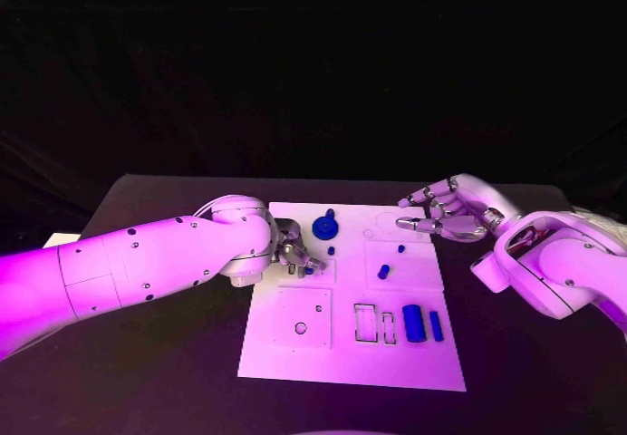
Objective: Assemble the parts on the task board
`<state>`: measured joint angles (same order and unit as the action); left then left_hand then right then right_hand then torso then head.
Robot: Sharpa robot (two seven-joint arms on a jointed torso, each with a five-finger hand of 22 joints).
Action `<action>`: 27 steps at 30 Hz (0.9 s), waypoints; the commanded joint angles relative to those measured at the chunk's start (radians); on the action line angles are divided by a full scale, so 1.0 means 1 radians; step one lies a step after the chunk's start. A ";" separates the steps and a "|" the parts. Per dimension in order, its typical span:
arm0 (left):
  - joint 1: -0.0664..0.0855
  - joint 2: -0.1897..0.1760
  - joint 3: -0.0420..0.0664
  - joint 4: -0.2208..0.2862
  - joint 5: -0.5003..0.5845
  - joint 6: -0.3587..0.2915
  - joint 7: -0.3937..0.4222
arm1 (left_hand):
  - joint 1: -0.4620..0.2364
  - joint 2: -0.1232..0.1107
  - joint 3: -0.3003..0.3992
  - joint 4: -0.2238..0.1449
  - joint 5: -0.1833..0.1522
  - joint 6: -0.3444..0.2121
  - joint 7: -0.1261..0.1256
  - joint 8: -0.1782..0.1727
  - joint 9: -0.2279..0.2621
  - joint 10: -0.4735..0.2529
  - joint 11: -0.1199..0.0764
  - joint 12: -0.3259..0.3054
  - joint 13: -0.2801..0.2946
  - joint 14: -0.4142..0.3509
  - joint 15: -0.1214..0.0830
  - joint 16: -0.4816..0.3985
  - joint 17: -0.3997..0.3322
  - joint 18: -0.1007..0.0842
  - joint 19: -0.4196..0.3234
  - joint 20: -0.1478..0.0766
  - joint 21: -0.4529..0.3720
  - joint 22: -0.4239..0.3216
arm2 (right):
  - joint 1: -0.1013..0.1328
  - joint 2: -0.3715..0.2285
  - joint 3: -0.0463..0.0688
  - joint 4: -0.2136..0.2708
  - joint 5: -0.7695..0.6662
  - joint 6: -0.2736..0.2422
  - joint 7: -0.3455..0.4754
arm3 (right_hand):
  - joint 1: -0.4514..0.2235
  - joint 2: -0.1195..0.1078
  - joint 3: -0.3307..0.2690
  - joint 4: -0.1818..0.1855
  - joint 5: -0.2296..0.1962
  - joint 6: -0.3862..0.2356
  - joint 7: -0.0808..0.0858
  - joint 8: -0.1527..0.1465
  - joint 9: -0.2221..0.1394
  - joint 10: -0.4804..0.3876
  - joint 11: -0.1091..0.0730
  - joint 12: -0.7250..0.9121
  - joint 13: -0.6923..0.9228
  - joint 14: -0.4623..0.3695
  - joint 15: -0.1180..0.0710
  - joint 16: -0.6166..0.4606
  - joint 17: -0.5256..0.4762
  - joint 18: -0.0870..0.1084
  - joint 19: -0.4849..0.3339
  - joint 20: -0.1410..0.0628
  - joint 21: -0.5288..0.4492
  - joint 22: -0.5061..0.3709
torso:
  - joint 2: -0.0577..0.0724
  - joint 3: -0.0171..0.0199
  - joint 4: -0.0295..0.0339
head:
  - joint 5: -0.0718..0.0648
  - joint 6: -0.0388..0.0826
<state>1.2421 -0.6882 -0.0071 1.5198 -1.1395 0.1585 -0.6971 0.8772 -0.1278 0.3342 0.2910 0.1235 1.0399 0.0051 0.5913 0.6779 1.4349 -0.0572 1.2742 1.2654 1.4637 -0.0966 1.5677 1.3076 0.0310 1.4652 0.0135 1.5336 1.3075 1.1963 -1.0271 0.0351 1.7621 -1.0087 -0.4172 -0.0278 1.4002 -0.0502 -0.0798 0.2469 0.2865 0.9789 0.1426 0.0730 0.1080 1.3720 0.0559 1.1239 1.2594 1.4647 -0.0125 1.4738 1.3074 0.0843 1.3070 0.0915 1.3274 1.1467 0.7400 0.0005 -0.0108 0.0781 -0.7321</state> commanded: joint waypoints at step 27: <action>0.177 0.027 0.042 -0.135 0.020 0.069 -0.032 | 0.138 0.044 -0.215 -0.001 -0.002 -0.106 0.060 -0.120 -0.082 -0.095 0.049 -0.168 -0.156 0.107 0.029 0.003 0.263 0.005 0.028 0.025 -0.076 0.141 | 0.000 0.011 -0.002 -0.011 -0.004 0.001 -0.002 | -0.017 -0.001 -0.016 0.008 0.009 0.008 0.000 0.002 0.001 -0.009 0.000 -0.008 -0.003 0.068 -0.003 -0.006 0.093 0.008 -0.008 0.002 -0.009 -0.003 | 0.000 -0.0001 0.0006 | 0.000 0.013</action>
<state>1.4171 -0.6690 0.0361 1.4011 -1.1302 0.2058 -0.6992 1.0118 -0.0833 0.1221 0.2908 0.1235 0.9375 0.0639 0.4739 0.5984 1.3398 -0.0163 1.1114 1.1105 1.4638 -0.0746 1.5677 1.3074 0.0311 1.4665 0.0338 1.4617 1.3074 1.1961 -1.0174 0.0333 1.7512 -1.0082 -0.4182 -0.0284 1.3908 -0.0513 -0.0883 0.2554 0.2904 0.9789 0.1426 0.0730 0.1079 1.3720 0.0558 1.1200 1.2559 1.4647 -0.0125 1.4738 1.3073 0.0843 1.3035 0.0951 1.3236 1.1447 0.7401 0.0012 -0.0098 0.0782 -0.7208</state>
